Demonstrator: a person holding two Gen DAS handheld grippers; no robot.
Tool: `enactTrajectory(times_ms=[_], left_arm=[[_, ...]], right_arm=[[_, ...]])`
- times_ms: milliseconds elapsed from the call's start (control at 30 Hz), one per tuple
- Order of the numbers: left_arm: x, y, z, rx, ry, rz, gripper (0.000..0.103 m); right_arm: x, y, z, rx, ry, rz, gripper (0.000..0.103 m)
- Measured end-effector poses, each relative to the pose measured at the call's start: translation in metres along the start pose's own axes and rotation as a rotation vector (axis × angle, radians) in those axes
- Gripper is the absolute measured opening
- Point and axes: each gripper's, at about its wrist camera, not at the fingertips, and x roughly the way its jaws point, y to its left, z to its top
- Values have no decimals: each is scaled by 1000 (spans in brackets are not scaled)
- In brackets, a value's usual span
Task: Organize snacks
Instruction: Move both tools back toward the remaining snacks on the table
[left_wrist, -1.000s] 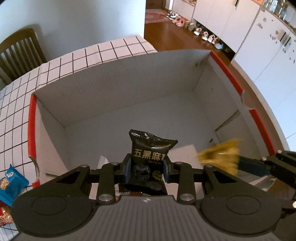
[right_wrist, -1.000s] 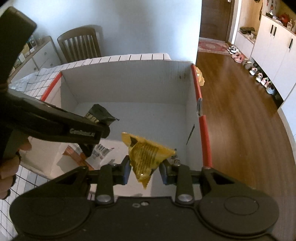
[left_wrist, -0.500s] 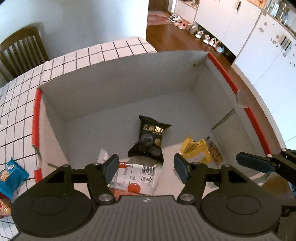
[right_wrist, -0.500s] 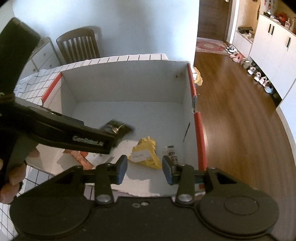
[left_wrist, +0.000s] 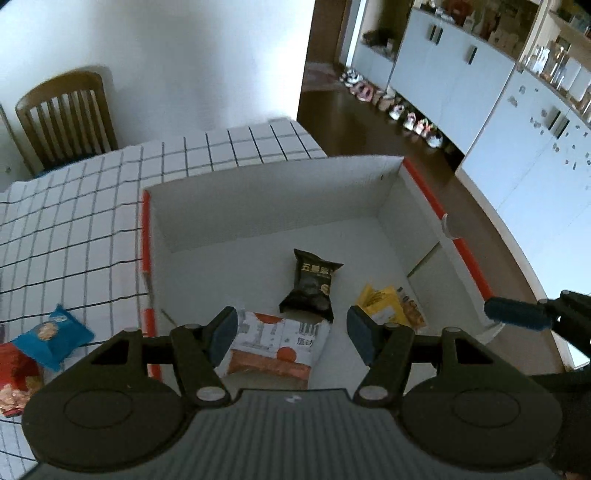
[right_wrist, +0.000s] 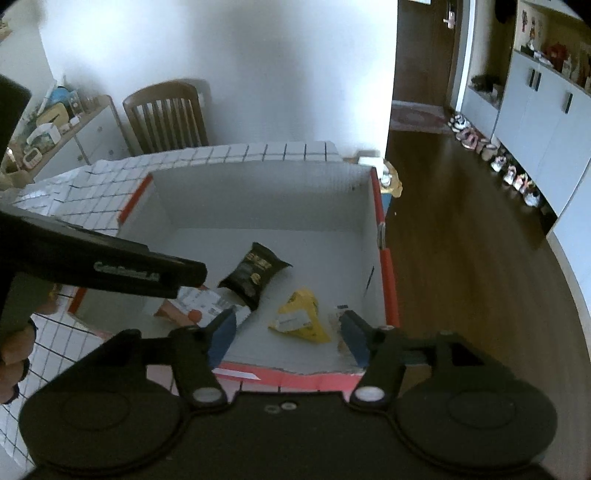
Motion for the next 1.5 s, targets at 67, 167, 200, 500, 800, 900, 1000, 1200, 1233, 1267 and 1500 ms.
enactTrajectory(times_ms=[67, 167, 200, 500, 800, 900, 1000, 1200, 1233, 1267, 1500], left_arm=[[-12, 4, -6, -1, -23, -2, 65], [-29, 9, -13, 3, -53, -2, 65], [-33, 10, -15, 5, -63, -1, 65], [-81, 37, -43, -13, -143, 16, 70], [-127, 69, -70, -72, -233, 12, 80], [-141, 85, -82, -95, -261, 21, 82], [-152, 98, -93, -102, -277, 42, 82], [-169, 137, -114, -142, -283, 73, 83], [-171, 145, -119, -147, -283, 81, 83], [-172, 152, -123, -151, -281, 88, 84], [-179, 216, -149, -216, -277, 127, 102]], right_arm=[[-6, 4, 0, -9, -12, 2, 69], [-15, 9, 0, -11, -30, 7, 72], [-18, 12, 0, -14, -36, 15, 74], [-46, 39, 2, -88, -120, 73, 87], [-69, 75, 4, -104, -194, 189, 96], [-76, 90, 3, -120, -226, 231, 101], [-80, 107, 3, -136, -249, 264, 103], [-73, 145, 0, -131, -244, 304, 103], [-71, 151, -1, -129, -238, 310, 103], [-68, 157, -1, -131, -230, 315, 103], [-51, 201, -3, -145, -195, 314, 103]])
